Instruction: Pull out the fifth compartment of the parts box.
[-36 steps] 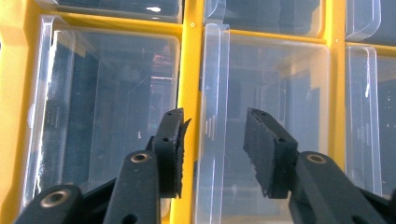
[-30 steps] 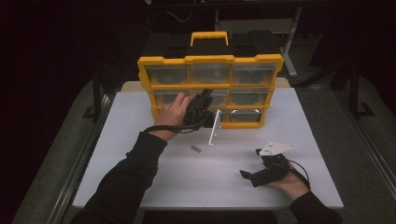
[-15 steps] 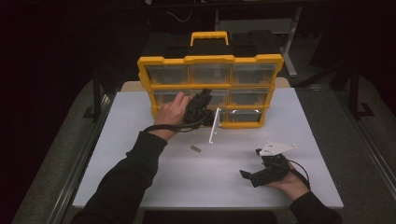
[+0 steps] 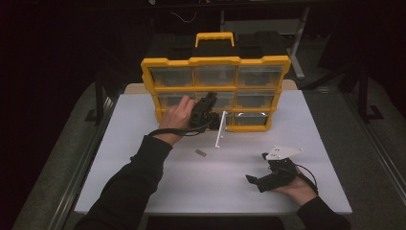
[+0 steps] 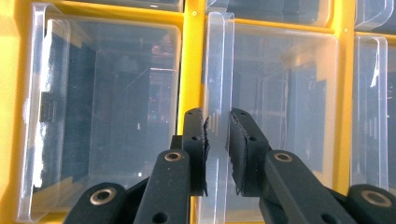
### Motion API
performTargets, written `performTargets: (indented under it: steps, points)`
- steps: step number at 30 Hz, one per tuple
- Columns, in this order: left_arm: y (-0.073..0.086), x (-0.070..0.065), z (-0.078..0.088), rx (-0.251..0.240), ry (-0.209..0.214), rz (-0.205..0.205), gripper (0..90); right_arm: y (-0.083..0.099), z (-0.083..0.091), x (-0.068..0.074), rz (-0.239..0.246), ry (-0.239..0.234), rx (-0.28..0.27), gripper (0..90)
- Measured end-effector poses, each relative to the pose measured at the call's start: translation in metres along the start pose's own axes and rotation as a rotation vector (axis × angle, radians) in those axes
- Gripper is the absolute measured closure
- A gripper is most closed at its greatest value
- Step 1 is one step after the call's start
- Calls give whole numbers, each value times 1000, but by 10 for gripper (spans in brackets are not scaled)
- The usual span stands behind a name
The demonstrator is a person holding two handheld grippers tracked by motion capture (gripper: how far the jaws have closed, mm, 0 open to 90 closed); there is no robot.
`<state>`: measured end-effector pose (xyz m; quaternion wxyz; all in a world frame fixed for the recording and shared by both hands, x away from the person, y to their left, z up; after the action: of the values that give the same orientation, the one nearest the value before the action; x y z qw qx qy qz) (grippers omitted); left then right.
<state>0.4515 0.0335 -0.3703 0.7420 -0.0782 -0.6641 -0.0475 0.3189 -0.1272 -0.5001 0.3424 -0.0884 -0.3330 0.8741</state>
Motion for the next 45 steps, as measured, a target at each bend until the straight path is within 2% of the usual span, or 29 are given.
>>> performTargets:
  steps: [13,36,45]
  points:
    - [0,0,3,-3,-7,-8,783,0,0,0,-1,1,-2,0]
    - [-2,-2,19,-17,-18,-13,784,0,0,0,-3,2,-1,0]
    - [-3,-2,26,-21,-20,-29,786,0,0,0,-3,2,0,0]
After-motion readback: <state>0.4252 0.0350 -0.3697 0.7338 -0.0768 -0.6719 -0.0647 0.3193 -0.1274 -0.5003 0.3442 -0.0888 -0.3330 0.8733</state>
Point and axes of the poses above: each handheld gripper's, and its own axes: z roughly backward along the jaws, y roughly out of its underside, x roughly to its left, the point moved 9 cm from there along -z, roughly forward along the jaws, and after that the axes turned 11 degrees about x, right-handed, at the moved point
